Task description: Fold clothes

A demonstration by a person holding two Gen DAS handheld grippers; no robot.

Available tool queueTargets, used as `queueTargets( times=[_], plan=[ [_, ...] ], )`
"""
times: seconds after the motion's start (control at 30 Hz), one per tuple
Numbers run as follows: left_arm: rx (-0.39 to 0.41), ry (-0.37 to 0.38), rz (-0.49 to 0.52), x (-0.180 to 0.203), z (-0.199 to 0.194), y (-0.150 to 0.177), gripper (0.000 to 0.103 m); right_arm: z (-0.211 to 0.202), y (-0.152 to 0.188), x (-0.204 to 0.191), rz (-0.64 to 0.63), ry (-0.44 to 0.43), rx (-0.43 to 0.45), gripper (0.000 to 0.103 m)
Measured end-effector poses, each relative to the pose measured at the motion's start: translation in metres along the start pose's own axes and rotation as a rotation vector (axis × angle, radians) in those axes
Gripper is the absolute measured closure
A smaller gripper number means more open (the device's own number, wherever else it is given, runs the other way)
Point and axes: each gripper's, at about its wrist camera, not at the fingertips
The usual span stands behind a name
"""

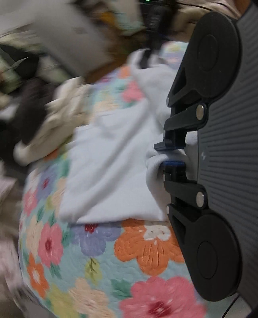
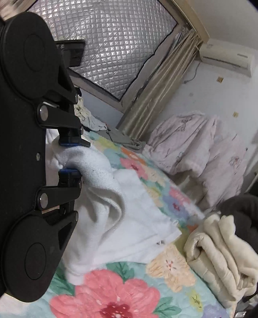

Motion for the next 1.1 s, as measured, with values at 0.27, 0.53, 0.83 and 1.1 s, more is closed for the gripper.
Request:
queueTargets(
  times=[0.27,0.53,0.83,1.1],
  plan=[
    [0.138,-0.097,-0.018,-0.009,0.023,-0.043,0.093,0.036,-0.075,-0.041,-0.143,0.085,-0.094,0.080],
    [0.169,-0.125,-0.062,-0.021,0.043,-0.066,0.093,0.075,-0.135,-0.055,-0.192,0.114,-0.219,0.080],
    [0.147,-0.196,-0.063,-0.043,0.097,-0.112,0.093,0.112,-0.174,-0.019,-0.100,0.207,-0.199,0.080],
    [0.089,-0.288,-0.048,-0.049,0.137,-0.112,0.093,0.155,-0.173,0.021,0.012,0.330,-0.100,0.079]
  ],
)
Point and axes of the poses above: each gripper's, at about its wrist camera, not at the fingertips, and z roughly the way its jaws point, x to its right, y to its underside, and after that the axes turned 12 degrees about z, right-handed
